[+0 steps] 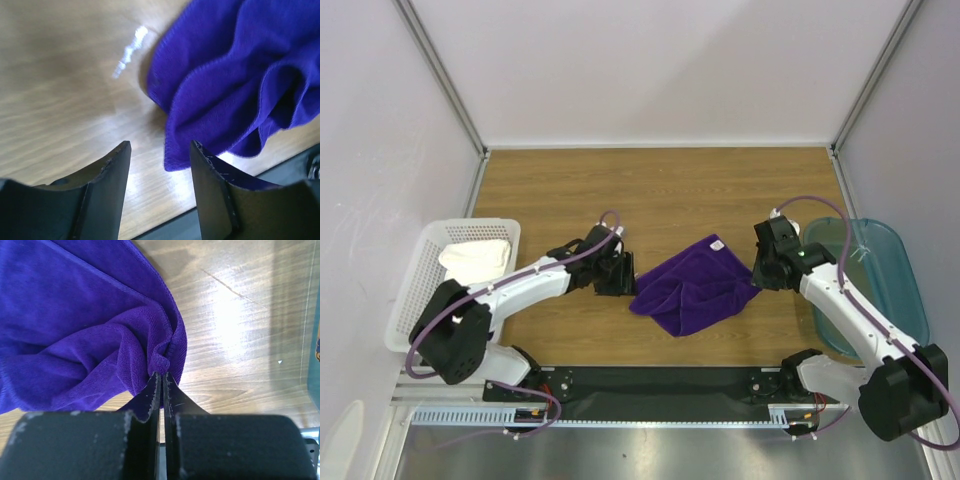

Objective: Fold and stack the towels
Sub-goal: Flatten out the crumpled towel

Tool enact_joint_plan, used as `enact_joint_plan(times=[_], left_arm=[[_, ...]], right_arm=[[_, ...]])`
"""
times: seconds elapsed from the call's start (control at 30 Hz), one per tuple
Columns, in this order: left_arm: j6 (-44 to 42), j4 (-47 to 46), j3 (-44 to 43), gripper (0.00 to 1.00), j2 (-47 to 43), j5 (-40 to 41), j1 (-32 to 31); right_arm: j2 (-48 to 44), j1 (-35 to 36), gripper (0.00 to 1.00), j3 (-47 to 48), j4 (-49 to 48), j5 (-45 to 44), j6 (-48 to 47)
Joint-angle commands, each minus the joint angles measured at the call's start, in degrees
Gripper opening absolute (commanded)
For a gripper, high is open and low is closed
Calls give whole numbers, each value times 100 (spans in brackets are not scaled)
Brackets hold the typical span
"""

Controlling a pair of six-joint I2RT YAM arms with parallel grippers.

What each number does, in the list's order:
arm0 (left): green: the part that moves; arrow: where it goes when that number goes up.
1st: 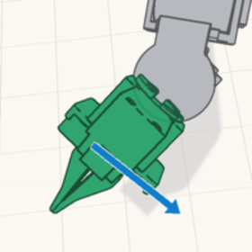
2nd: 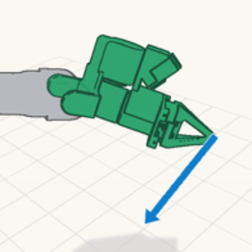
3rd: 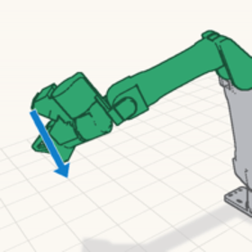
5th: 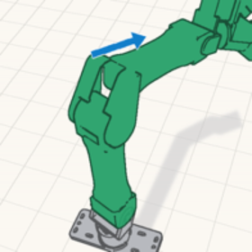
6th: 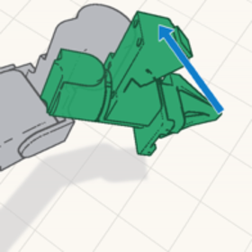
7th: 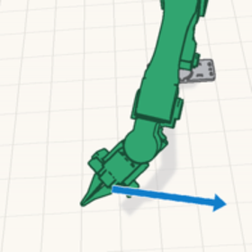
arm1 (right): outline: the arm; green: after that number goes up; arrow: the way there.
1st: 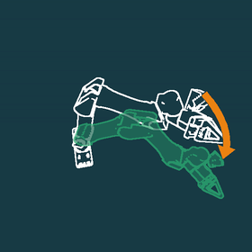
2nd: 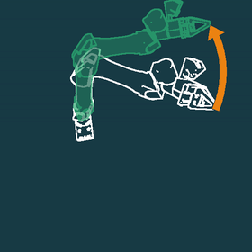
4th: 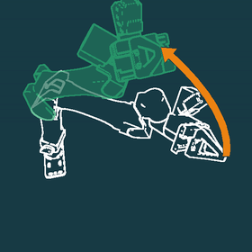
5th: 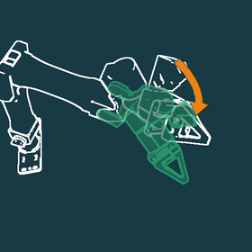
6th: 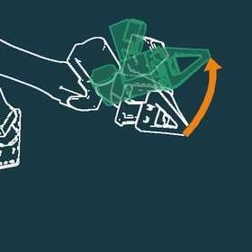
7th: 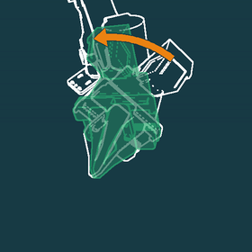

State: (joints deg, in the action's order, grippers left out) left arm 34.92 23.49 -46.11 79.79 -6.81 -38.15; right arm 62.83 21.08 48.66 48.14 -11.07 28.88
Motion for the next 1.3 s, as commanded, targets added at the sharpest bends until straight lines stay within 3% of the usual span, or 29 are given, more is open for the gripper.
enact_joint_plan(times=[0.0, 0.2, 0.37, 0.47, 0.5, 0.6, 0.67, 0.77, 0.8, 0.87, 0.97, 1.13, 1.27], left_arm=[[58, -37, -250, 57, 54, -480, -271], [436, -301, 225, 61, -34, -629, -491], [595, -344, 427, 53, 80, -270, -632], [639, -494, 445, 36, 46, 3, -641], [657, -555, 427, 23, 46, 82, -641], [569, -355, 69, 0, -103, 478, -632], [447, -179, -152, 0, -279, 837, -632], [192, 357, -591, 0, -683, 1681, -623], [147, 628, -732, 0, -745, 1926, -623], [68, 841, -751, 0, -868, 1982, -623], [85, 807, -357, 0, -1061, 1701, -632], [305, 772, 488, 0, -1545, 1499, -659], [419, 772, 778, 0, -1835, 1481, -659]], right_arm=[[142, -25, 0, 214, -24, 8, 74], [160, -25, 0, 214, 2, 167, 73], [54, -25, 0, 249, 64, 210, 47], [-25, -25, 0, 354, 134, 272, 56], [-42, -25, 0, 380, 143, 316, 47], [-130, -25, 0, 442, 248, 386, 56], [-174, -25, 6, 521, 327, 447, 65], [-122, -25, 36, 801, 547, 605, 117], [-78, -25, 52, 916, 669, 650, 144], [79, -16, 60, 1301, 749, 659, 188], [378, -25, 62, 1628, 627, 755, 153], [1020, 115, 63, 1725, -611, 1299, 196], [1959, 580, 64, 1962, -1254, 907, 337]])
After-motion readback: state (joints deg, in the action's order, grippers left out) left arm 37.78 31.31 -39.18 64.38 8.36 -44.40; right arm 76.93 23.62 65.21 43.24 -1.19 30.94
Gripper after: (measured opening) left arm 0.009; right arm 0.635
